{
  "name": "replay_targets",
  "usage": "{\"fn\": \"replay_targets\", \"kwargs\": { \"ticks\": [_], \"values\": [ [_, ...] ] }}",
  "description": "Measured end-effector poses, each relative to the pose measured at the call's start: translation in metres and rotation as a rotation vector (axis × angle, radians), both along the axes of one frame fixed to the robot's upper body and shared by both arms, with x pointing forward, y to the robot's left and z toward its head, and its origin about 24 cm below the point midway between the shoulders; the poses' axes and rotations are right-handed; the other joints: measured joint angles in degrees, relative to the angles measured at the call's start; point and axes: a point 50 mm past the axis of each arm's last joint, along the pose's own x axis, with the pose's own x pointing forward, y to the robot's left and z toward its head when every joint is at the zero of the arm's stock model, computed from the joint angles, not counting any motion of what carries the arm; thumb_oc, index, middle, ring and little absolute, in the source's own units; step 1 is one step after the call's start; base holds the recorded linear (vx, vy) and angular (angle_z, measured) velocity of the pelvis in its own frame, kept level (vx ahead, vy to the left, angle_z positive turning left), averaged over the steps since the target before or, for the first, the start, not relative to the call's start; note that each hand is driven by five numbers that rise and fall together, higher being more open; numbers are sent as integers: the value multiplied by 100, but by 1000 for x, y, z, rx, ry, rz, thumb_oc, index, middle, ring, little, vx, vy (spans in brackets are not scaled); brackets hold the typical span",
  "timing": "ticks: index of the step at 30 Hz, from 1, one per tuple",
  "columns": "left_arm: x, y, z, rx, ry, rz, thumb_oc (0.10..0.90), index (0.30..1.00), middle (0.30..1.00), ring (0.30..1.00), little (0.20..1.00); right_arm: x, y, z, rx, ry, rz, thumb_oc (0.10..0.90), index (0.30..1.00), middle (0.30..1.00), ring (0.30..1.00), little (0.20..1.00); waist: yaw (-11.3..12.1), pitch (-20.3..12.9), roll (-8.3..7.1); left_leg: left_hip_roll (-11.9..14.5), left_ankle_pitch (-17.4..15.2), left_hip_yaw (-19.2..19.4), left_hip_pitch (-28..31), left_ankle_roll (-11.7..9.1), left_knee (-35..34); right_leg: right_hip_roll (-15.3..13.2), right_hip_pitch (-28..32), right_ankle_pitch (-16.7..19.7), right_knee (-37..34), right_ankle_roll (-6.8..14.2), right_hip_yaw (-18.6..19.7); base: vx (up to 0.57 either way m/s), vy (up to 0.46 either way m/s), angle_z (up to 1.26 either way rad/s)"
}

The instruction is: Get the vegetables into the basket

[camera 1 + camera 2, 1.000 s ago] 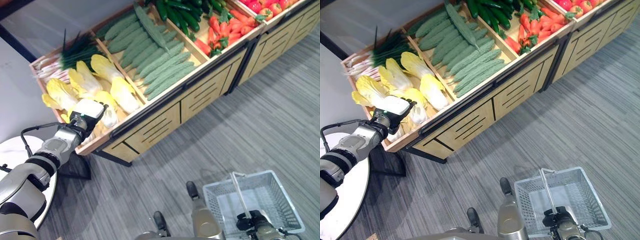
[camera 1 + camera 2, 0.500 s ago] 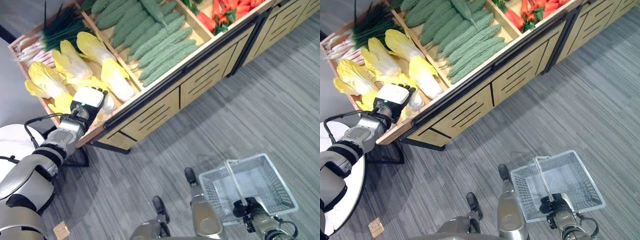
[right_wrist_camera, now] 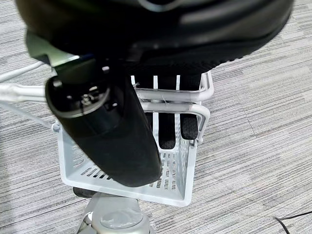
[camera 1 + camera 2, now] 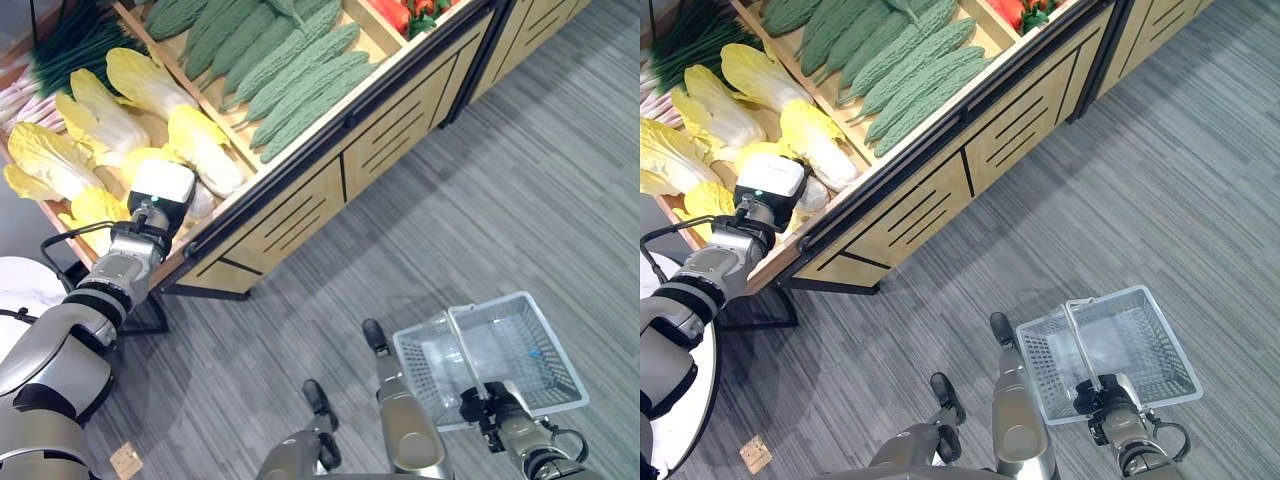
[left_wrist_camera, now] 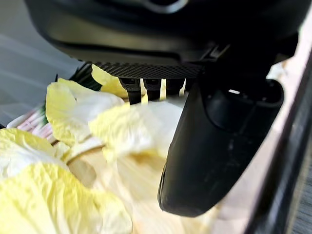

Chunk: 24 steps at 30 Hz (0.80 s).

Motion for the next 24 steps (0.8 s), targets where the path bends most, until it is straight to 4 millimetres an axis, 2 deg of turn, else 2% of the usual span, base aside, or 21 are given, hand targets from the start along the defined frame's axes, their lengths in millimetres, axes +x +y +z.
{"fn": "replay_targets", "kwargs": {
  "ticks": [8,10,14,16,20,21,24],
  "values": [
    [1,-3,3,-15,-13,-10,400,300,300,300,300,2,3,0,-5,7,36,400,300,300,300,300,22,27,-42,24,0,6,44,-3,-1,25,54,26,1,-31,-3,-6,-9,-1],
    [2,-6,7,-34,-32,-23,400,300,300,300,300,4,5,0,-1,4,40,400,300,300,300,300,64,64,-101,23,4,5,67,-7,0,24,76,38,2,-39,-4,-41,1,0],
    [-3,-4,5,-130,-64,-10,400,300,300,300,300,6,6,0,1,-1,41,400,300,300,300,300,138,75,-147,29,7,-9,112,-10,1,26,131,88,4,-93,-23,0,0,0],
    [-9,-4,1,-238,-105,-4,400,300,300,300,300,9,8,0,7,-5,43,400,300,300,300,300,142,89,-176,43,-2,-23,213,-22,-1,31,244,84,4,-89,-47,-7,3,5],
    [-21,-5,-12,-384,-135,-9,400,300,300,300,300,10,13,-1,21,-5,44,400,300,300,300,300,289,77,-326,60,-4,-122,424,-26,-8,17,491,51,3,-88,-149,-6,11,14],
    [-33,-7,-22,-441,-136,-23,400,300,300,300,300,8,16,-3,33,4,45,400,300,300,300,300,332,47,-425,68,-4,-187,536,-27,-25,9,636,-8,2,-64,-211,10,16,19],
    [-45,-11,-32,-475,-126,-48,400,300,300,300,300,-1,21,-9,53,39,43,400,300,300,300,300,433,-58,-598,74,-5,-321,656,-27,-27,-13,809,-83,1,-61,-328,21,15,22]
  ]
}}
